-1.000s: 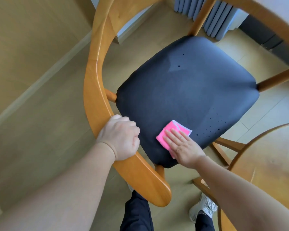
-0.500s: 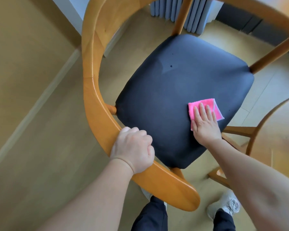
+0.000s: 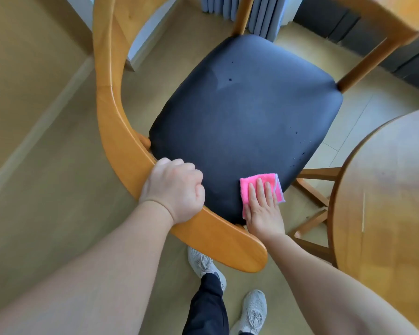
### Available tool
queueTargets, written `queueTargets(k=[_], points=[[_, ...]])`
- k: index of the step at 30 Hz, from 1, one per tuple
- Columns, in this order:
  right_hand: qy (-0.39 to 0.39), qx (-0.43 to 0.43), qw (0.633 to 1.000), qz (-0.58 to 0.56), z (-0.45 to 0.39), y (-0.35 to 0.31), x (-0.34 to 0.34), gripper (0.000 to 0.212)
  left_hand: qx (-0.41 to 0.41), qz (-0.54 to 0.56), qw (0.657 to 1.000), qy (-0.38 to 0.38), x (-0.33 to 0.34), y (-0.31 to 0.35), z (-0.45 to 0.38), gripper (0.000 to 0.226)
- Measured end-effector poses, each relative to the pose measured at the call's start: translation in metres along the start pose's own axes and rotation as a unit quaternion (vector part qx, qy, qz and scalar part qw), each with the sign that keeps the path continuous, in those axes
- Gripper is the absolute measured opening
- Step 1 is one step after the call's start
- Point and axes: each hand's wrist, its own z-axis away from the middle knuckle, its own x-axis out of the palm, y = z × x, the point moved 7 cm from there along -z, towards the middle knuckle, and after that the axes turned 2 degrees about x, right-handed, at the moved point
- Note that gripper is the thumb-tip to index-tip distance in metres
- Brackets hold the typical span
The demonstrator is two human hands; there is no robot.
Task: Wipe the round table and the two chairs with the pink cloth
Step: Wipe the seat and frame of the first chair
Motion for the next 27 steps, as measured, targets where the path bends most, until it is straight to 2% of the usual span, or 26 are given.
queueTargets(k=[2, 4, 9, 13, 17, 27], points=[[0.009, 0.027, 0.999, -0.028, -0.006, 0.008, -0.005, 0.055, 0.004, -0.002, 1.000, -0.002, 0.000, 0.000, 0.001, 0.025], [0.031, 0.102, 0.992, -0.073, -0.019, 0.023, -0.015, 0.057, 0.003, -0.003, 1.000, 0.002, 0.002, 0.000, 0.002, 0.024], [0.095, 0.224, 0.958, -0.153, -0.075, 0.061, -0.062, 0.061, 0.005, 0.004, 1.000, 0.016, 0.003, -0.001, 0.002, 0.024], [0.111, 0.313, 0.919, -0.213, -0.112, 0.091, -0.099, 0.062, 0.007, 0.007, 1.000, 0.017, 0.004, -0.001, 0.001, 0.023], [0.108, 0.330, 0.914, -0.212, -0.118, 0.095, -0.105, 0.062, 0.012, 0.014, 1.000, 0.021, 0.003, 0.001, 0.000, 0.022], [0.078, 0.308, 0.931, -0.179, -0.100, 0.072, -0.096, 0.061, 0.003, 0.018, 1.000, -0.015, 0.003, 0.000, -0.001, 0.023]])
